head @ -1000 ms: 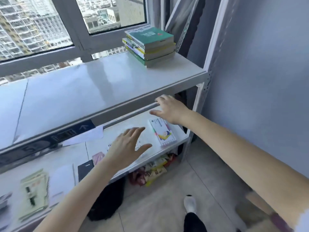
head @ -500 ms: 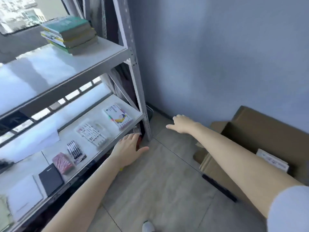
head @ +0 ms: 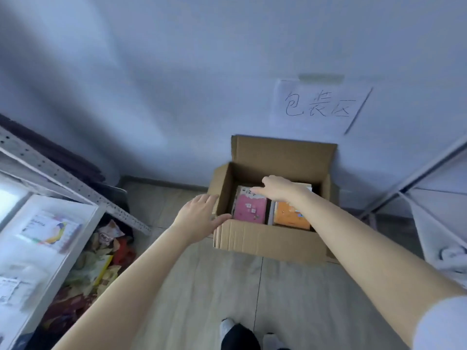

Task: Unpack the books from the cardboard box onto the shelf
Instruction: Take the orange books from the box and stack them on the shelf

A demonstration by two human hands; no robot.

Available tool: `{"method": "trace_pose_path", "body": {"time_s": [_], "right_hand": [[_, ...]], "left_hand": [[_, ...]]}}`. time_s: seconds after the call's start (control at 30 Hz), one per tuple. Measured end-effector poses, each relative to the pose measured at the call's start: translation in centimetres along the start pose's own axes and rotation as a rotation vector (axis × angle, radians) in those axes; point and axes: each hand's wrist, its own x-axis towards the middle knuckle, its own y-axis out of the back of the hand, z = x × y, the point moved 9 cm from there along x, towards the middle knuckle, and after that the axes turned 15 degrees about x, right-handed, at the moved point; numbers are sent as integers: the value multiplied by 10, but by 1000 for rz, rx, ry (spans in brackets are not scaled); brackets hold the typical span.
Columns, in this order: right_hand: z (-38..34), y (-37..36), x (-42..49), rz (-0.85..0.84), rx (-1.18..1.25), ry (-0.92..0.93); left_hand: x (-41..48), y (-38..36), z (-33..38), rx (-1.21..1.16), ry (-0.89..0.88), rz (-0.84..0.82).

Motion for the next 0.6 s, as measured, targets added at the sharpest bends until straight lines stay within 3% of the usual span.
{"method": "trace_pose_path", "body": {"time_s": [0.13, 0.3, 0.6], "right_hand": [[53, 24, 21, 0, 78, -97], [113, 31, 73, 30, 117, -186], [267, -41, 158, -99, 305, -401]], "left_hand": [[59, 1, 35, 28, -96, -15], [147, -54, 49, 80, -141, -147], [279, -198, 133, 170, -321, -365]]}}
